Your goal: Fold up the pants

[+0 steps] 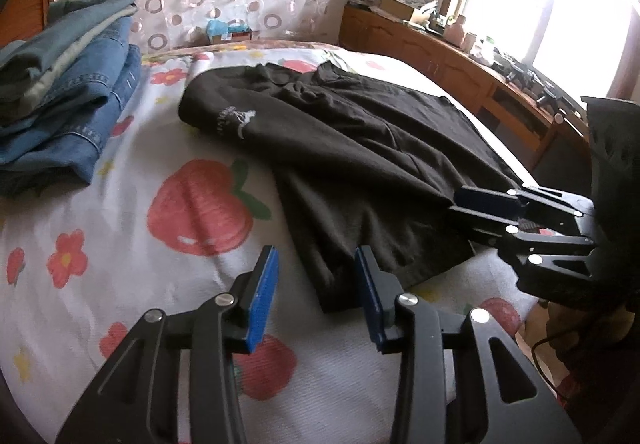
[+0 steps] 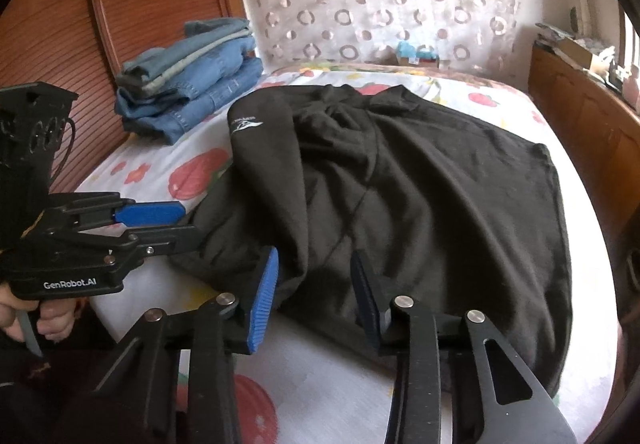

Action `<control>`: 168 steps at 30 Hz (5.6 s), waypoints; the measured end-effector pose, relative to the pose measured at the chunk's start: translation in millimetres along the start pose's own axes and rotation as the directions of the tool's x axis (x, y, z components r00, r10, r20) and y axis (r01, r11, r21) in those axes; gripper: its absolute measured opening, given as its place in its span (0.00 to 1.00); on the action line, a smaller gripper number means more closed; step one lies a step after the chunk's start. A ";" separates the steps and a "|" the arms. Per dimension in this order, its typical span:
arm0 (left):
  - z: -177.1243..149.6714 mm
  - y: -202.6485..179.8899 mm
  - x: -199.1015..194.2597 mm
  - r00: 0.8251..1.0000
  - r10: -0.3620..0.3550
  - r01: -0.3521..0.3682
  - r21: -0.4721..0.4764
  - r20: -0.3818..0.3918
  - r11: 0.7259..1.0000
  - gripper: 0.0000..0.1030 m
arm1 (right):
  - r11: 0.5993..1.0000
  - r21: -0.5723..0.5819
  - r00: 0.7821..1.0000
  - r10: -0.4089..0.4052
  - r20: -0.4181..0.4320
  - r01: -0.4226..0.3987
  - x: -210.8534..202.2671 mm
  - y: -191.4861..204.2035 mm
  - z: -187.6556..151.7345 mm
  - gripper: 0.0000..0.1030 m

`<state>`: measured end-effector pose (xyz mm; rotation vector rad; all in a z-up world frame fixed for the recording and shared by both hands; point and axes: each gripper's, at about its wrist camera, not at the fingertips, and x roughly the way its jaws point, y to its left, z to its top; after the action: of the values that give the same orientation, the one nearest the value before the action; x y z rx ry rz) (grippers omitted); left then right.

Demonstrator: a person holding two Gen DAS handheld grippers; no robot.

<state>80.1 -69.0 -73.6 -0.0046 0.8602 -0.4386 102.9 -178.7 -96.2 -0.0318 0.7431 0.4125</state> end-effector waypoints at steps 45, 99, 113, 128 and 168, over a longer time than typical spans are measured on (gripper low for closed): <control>28.3 -46.4 13.4 0.999 0.048 -0.049 0.106 0.013 0.993 0.37 | 0.994 0.044 0.985 -0.101 0.137 0.096 -68.1 -66.2 -0.1 0.17; 30.4 -65.7 8.7 0.999 0.006 -0.012 0.123 0.050 0.992 0.37 | 0.979 0.144 0.988 -0.151 0.041 0.144 -75.9 -113.8 -48.1 0.00; 34.6 -39.6 -11.1 0.993 0.043 -0.053 0.092 0.106 0.994 0.37 | 0.990 0.094 0.988 -0.112 0.102 0.103 -82.5 -93.7 -9.4 0.32; 52.8 -15.8 -14.4 0.990 0.061 -0.074 0.099 0.125 0.992 0.37 | 0.999 -0.030 1.000 0.025 0.018 -0.024 -11.5 -52.0 54.2 0.33; 64.5 -15.7 36.6 1.000 0.007 -0.009 0.131 0.016 0.991 0.37 | 0.971 0.020 0.971 -0.236 -0.034 0.237 19.4 -156.9 97.0 0.26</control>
<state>142.4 -108.0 -55.1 0.1162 0.8149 -0.4869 237.8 -299.4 -55.5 -0.1034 0.7650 0.1760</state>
